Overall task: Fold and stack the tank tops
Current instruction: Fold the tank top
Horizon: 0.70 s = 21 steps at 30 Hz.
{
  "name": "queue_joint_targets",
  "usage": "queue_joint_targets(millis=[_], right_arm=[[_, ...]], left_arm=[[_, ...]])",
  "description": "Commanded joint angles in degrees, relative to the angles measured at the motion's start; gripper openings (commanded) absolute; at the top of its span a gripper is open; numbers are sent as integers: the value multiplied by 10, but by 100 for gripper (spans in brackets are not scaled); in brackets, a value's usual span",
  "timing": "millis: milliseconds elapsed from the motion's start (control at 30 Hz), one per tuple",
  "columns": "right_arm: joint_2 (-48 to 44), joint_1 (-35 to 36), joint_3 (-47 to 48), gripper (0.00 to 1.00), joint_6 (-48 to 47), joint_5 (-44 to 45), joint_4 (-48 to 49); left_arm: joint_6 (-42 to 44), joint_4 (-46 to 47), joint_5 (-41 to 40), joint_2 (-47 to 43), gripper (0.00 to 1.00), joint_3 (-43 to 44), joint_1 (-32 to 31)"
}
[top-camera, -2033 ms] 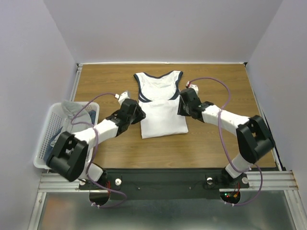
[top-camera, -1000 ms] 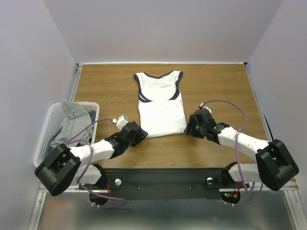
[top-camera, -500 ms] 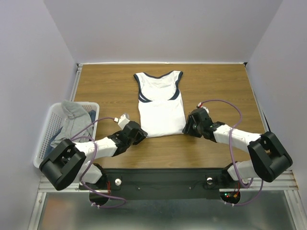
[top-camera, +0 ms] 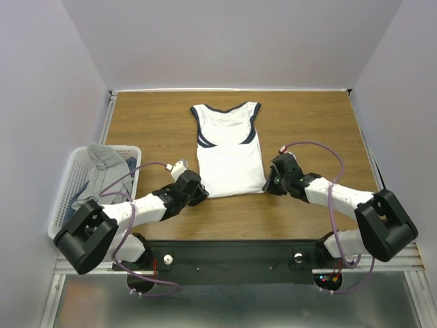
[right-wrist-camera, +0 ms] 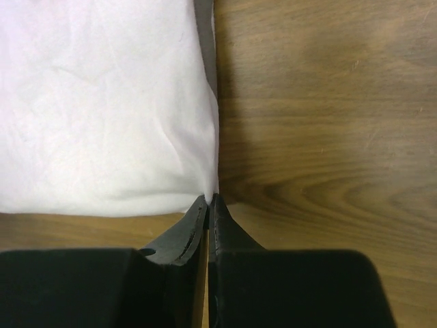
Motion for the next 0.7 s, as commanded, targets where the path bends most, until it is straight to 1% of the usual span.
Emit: queue_joint_targets(millis=[0, 67, 200, 400, 600, 667], right_arm=[[-71, 4, -20, 5, -11, -37, -74], [-121, 8, -30, 4, -5, -58, -103], [-211, 31, -57, 4, 21, -90, -179], [-287, 63, -83, 4, 65, -120, -249], [-346, 83, -132, 4, 103, -145, -274], [-358, 87, -139, 4, 109, -145, -280]], left_arm=[[16, -57, 29, -54, 0, 8, -15], [5, -83, 34, -79, 0, 4, -25], [-26, -120, 63, -107, 0, -9, -70], [-57, -173, 70, -133, 0, -8, -136], [-93, -204, 79, -153, 0, -31, -189], [-100, -209, 84, -160, 0, -46, -198]])
